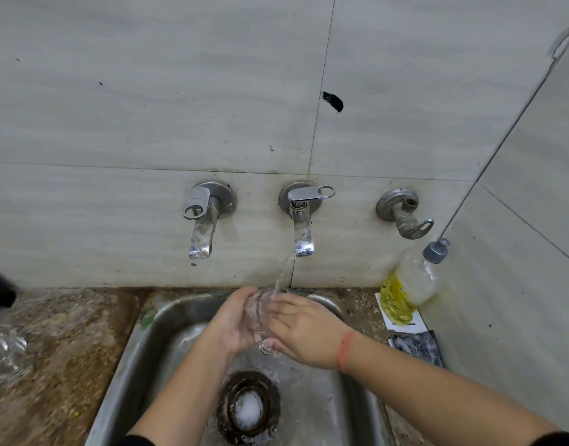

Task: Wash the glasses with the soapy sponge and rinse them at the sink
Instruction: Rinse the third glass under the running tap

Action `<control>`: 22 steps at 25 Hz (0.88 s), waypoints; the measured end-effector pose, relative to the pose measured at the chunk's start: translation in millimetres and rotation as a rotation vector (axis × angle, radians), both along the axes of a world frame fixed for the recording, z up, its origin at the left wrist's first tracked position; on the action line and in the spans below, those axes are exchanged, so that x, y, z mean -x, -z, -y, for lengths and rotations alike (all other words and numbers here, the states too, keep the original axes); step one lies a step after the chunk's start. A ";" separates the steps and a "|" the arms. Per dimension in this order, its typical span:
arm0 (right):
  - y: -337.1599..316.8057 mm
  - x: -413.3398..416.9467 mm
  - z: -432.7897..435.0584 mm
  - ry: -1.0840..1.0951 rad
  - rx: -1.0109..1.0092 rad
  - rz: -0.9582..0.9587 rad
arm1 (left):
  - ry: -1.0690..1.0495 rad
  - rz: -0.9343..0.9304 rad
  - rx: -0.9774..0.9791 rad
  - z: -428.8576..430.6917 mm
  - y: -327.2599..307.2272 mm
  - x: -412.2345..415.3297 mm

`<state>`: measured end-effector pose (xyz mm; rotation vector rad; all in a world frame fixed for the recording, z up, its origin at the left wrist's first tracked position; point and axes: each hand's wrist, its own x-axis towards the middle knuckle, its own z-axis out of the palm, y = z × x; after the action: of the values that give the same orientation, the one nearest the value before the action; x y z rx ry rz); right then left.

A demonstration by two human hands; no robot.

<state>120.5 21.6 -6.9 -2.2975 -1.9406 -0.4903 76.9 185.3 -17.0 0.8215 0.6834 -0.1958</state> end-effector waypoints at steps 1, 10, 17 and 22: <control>-4.8 3.6 -3.0 0.061 -0.003 -0.086 | -0.023 0.049 0.033 2.0 -0.3 1.6; 6.7 5.6 0.3 0.002 0.022 -0.118 | 0.024 -0.116 0.056 -1.8 6.0 -1.1; -6.0 21.3 -33.1 0.399 -0.258 -0.886 | -0.194 0.054 0.090 20.3 5.5 0.0; -1.8 -3.1 -3.1 -0.081 -0.068 -0.071 | -0.036 -0.036 0.071 7.4 -3.1 5.9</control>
<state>123.6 24.7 -5.1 -2.1551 -1.9436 -0.4524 70.9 177.9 -13.9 0.7386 0.7208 -0.2019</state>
